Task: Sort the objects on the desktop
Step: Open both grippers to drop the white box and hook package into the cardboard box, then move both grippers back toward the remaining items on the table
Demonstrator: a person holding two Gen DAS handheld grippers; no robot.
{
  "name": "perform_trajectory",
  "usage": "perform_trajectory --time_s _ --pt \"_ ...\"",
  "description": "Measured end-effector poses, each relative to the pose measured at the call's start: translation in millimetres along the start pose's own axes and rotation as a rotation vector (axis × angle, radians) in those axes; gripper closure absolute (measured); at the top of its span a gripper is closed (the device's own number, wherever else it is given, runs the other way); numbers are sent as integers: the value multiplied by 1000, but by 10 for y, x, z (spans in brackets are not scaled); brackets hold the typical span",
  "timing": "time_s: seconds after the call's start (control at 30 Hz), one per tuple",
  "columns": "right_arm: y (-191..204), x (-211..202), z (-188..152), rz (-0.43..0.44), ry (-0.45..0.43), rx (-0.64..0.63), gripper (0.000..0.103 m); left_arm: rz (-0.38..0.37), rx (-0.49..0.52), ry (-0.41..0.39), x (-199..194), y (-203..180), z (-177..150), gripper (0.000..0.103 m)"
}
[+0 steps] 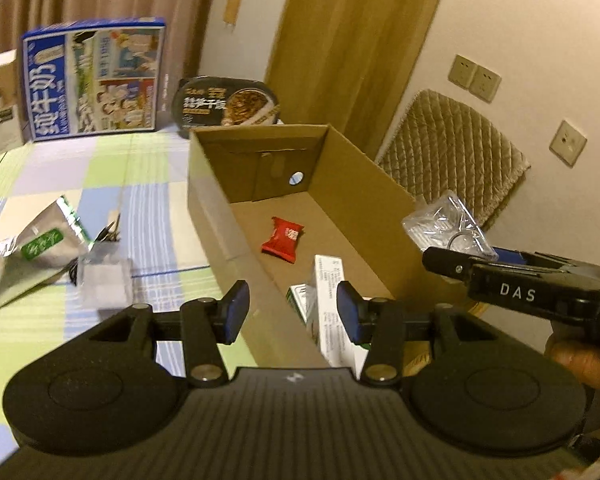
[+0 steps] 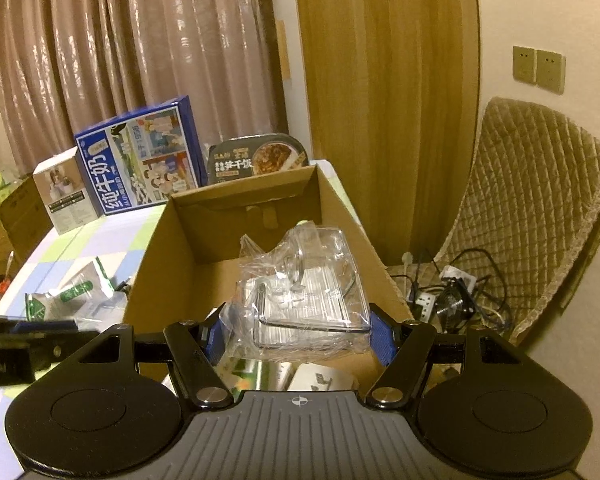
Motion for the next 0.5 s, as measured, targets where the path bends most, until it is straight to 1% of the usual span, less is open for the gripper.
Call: perform_trajectory --time_s 0.03,0.07,0.1,0.13,0.27,0.37,0.5 --pt "11 2 15 14 -13 -4 37 3 -6 1 -15 20 -20 61" --pt "16 0 36 32 -23 -10 33 5 -10 2 -26 39 -35 61" --pt "24 0 51 36 -25 -17 25 8 -16 3 -38 61 -51 61" --pt "27 -14 68 26 -31 -27 22 10 -20 4 -46 73 -63 60" --pt "-11 -112 94 12 -50 -11 21 31 -33 -8 -110 150 -119 56" --pt "-20 -199 68 2 -57 3 21 46 -51 -17 -170 243 -162 54" --pt "6 -334 25 -3 -73 16 20 59 -71 -22 -263 354 -223 50"
Point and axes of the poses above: each gripper's, at about its wrist camera, not at the fingertips, and x roughly the way its jaws point, y to its left, z to its top, the point moved 2 cm from there along x, roughly the way its jaws point, and after that the axes turned 12 degrees about z, right-handed, at the moved point
